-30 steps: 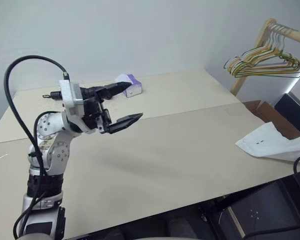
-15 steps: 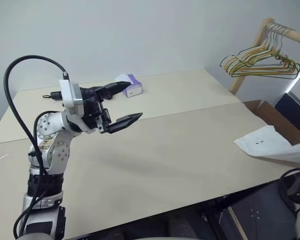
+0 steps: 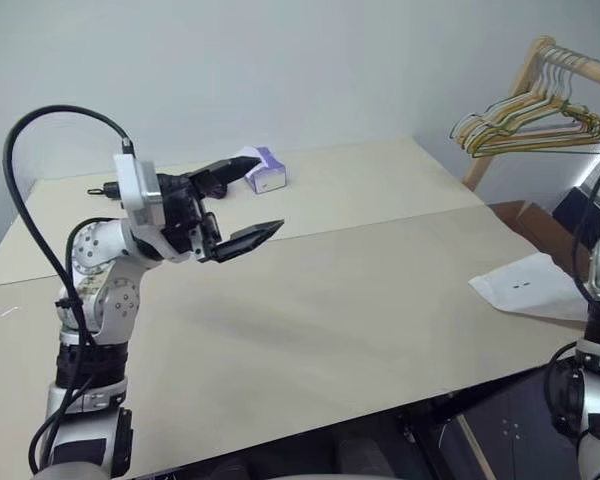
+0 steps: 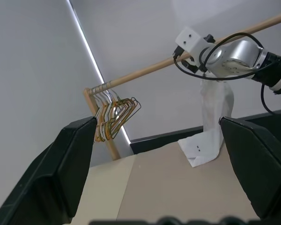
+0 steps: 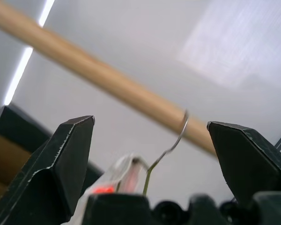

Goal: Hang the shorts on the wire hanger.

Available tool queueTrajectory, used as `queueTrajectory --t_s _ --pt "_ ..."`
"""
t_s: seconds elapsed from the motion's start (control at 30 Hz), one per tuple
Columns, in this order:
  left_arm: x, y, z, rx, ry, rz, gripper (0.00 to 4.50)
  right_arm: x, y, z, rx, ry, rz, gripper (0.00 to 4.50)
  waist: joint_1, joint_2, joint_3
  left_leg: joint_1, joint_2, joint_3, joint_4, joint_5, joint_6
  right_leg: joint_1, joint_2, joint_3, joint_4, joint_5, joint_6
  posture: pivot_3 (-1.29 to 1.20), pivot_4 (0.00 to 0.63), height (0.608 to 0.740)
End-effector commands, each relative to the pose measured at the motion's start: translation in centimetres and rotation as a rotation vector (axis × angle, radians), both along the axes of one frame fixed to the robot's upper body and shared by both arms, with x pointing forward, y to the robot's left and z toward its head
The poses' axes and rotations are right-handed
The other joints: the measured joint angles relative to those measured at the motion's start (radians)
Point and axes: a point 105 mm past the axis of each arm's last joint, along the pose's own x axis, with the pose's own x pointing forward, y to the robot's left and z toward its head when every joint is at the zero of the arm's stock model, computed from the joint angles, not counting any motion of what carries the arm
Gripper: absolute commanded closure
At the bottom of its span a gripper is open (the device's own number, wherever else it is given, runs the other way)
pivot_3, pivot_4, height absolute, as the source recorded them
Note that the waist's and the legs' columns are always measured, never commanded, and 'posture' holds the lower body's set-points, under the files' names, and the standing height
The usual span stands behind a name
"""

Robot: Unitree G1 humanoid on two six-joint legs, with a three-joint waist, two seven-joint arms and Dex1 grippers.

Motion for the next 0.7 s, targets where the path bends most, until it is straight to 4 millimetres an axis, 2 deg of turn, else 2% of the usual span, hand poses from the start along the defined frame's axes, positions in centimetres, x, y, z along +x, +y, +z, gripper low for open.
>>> queueTrajectory --t_s 0.03,0.17,0.27,0.33,0.5,0.6,0.7 --pt "0.4 0.8 0.0 0.055 -0.009 0.095 0.00 0.3 2.9 4.4 -0.187 -0.055 0.077 0.02 0.005 0.000 0.000 0.000 0.000 0.000 0.000 0.000 0.000 0.000 0.000 0.000 0.000 0.000 0.000 -0.04 0.000 0.740" --pt "0.7 1.5 0.2 0.047 -0.029 0.182 0.00 2.7 7.3 4.9 -0.346 0.023 0.257 0.02 0.024 -0.001 0.001 0.001 0.000 -0.001 0.000 0.000 0.000 0.000 0.001 0.000 0.000 0.000 0.000 0.00 0.000 0.740" --pt "1.0 2.4 -0.1 0.045 -0.026 0.271 0.00 4.8 9.6 3.6 -0.376 0.090 0.410 0.02 0.049 -0.002 0.001 0.000 0.000 -0.001 0.000 0.000 0.000 -0.001 0.001 0.000 0.000 0.000 0.000 0.05 0.000 0.740" --pt "0.9 2.9 -0.7 0.045 0.001 0.318 0.00 6.7 12.3 1.8 -0.434 0.188 0.569 0.02 0.064 -0.002 0.001 0.000 0.000 -0.001 -0.001 0.000 0.000 -0.001 0.001 0.000 0.000 0.000 -0.001 0.06 0.000 0.740" --pt "0.7 3.3 -2.3 0.093 0.048 0.381 0.00 8.2 16.5 -2.0 -0.506 0.362 0.827 0.02 0.123 -0.004 0.003 -0.002 0.000 -0.001 -0.001 0.000 0.000 -0.003 0.001 -0.001 -0.001 0.001 -0.001 0.09 0.000 0.740" --pt "0.2 3.3 -3.4 0.145 0.075 0.375 0.00 8.4 19.4 -6.9 -0.447 0.577 1.092 0.02 0.154 -0.004 0.003 -0.004 0.000 -0.001 -0.001 0.000 0.000 -0.003 0.001 -0.002 -0.002 0.001 -0.001 0.09 0.000 0.740" --pt "0.2 3.7 -5.0 0.190 0.134 0.379 0.00 7.6 20.4 -10.4 -0.421 0.723 1.217 0.02 0.175 -0.005 0.003 -0.005 0.000 -0.002 -0.001 -0.001 0.001 -0.003 0.001 -0.003 -0.003 0.001 -0.001 0.08 0.000 0.740"
